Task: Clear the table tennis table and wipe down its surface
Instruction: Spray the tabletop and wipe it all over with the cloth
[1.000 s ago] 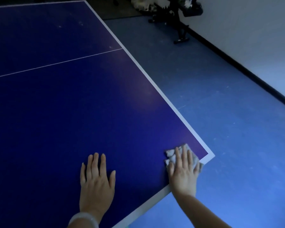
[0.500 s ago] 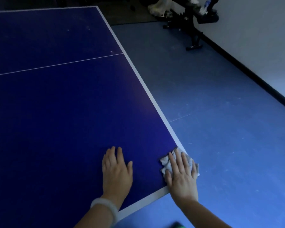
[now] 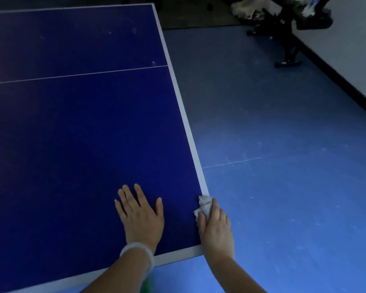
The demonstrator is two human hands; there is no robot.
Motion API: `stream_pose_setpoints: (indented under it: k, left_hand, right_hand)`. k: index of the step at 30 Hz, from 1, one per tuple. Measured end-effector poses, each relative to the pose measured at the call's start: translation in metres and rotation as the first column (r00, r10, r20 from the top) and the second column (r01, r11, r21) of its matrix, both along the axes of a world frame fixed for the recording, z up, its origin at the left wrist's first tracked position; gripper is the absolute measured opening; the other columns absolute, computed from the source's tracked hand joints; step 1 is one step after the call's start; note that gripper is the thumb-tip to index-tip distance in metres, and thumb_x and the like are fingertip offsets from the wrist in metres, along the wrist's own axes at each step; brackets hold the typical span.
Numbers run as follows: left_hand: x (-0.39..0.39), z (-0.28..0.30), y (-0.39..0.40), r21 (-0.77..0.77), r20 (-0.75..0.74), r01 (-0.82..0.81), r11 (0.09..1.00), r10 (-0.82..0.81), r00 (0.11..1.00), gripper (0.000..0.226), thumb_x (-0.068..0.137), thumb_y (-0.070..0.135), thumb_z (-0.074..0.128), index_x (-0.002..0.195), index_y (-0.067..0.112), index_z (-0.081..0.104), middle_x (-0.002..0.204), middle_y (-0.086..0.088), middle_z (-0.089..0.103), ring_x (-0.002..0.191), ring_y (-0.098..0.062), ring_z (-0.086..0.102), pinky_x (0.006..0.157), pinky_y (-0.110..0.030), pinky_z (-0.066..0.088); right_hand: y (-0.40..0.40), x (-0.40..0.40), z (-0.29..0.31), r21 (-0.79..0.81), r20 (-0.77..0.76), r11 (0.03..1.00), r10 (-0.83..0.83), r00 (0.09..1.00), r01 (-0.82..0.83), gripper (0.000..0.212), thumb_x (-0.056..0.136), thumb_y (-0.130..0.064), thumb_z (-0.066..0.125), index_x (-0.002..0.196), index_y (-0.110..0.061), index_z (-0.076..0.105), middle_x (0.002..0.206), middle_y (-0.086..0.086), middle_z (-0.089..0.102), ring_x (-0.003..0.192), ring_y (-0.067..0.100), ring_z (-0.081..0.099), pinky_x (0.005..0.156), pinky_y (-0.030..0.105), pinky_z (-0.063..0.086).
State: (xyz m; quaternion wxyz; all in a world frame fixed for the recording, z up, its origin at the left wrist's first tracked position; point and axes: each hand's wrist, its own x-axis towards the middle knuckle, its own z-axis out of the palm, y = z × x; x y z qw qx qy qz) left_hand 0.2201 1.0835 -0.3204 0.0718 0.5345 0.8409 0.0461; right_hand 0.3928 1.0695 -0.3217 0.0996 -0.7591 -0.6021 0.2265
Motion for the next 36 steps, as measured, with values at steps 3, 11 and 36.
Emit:
stream_pose_setpoints:
  k: [3, 11, 36]
  left_hand:
    - [0.001, -0.002, 0.000, 0.008, -0.026, 0.000, 1.000, 0.000, 1.000, 0.083, 0.093, 0.058, 0.012, 0.151, 0.000, 0.022, 0.157, -0.029, 0.017, 0.148, -0.040, 0.013, 0.120, -0.055, 0.012]
    - [0.003, -0.001, 0.002, -0.028, -0.056, -0.016, 0.999, 0.014, 0.998, 0.084, 0.092, 0.059, 0.013, 0.151, 0.000, 0.024, 0.156, -0.028, 0.018, 0.148, -0.038, 0.014, 0.120, -0.054, 0.012]
    - [0.138, 0.062, 0.194, -0.181, 0.164, -0.289, 0.940, 0.319, 0.934, 0.027, 0.100, 0.034, 0.035, 0.123, 0.021, 0.042, 0.125, 0.001, 0.043, 0.114, -0.016, 0.042, 0.102, -0.032, 0.035]
  right_hand:
    - [0.023, 0.012, -0.002, -0.106, -0.084, 0.994, -0.033, 0.996, 0.024, 0.036, 0.102, -0.046, 0.034, 0.122, -0.018, 0.046, 0.114, 0.001, 0.055, 0.110, 0.022, 0.052, 0.086, 0.036, 0.045]
    - [0.085, 0.048, 0.018, -0.185, -0.100, 0.971, 0.133, 0.986, -0.150, 0.032, 0.103, -0.046, 0.034, 0.112, -0.016, 0.044, 0.112, 0.006, 0.060, 0.102, 0.028, 0.060, 0.073, 0.036, 0.045]
    - [0.355, 0.139, 0.105, -0.304, -0.171, 0.669, 0.663, 0.729, -0.679, 0.041, 0.101, -0.049, 0.038, 0.120, -0.015, 0.048, 0.111, 0.010, 0.062, 0.103, 0.025, 0.062, 0.085, 0.029, 0.046]
